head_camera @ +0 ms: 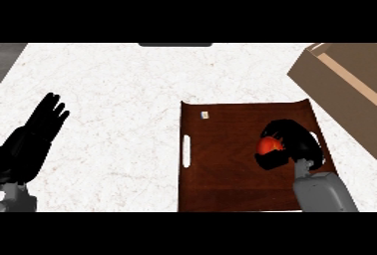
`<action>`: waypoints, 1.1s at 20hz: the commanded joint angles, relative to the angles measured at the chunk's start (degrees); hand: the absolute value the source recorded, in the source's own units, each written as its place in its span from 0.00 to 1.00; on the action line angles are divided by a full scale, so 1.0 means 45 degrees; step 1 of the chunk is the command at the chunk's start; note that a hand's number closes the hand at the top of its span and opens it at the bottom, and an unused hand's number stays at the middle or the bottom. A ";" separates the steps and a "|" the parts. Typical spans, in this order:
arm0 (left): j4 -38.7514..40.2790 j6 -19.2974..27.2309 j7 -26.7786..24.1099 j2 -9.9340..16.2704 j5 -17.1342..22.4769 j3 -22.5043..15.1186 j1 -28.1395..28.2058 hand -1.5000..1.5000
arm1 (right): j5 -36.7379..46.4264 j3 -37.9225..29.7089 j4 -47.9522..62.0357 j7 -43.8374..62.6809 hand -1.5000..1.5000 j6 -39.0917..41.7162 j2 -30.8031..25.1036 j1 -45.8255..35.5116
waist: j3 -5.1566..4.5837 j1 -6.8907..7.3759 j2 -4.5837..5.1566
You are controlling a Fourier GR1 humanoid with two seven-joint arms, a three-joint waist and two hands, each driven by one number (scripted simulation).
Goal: Pick the tomato from the tray and place it in the cardboard box
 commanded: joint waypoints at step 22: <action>0.0650 -0.0160 -0.0487 -0.0238 -0.0427 0.0069 -0.0151 0.50 | 0.2018 0.0558 -0.0002 -0.3383 1.00 0.2123 -0.2175 -0.4425 | 0.0011 -0.0162 -0.0026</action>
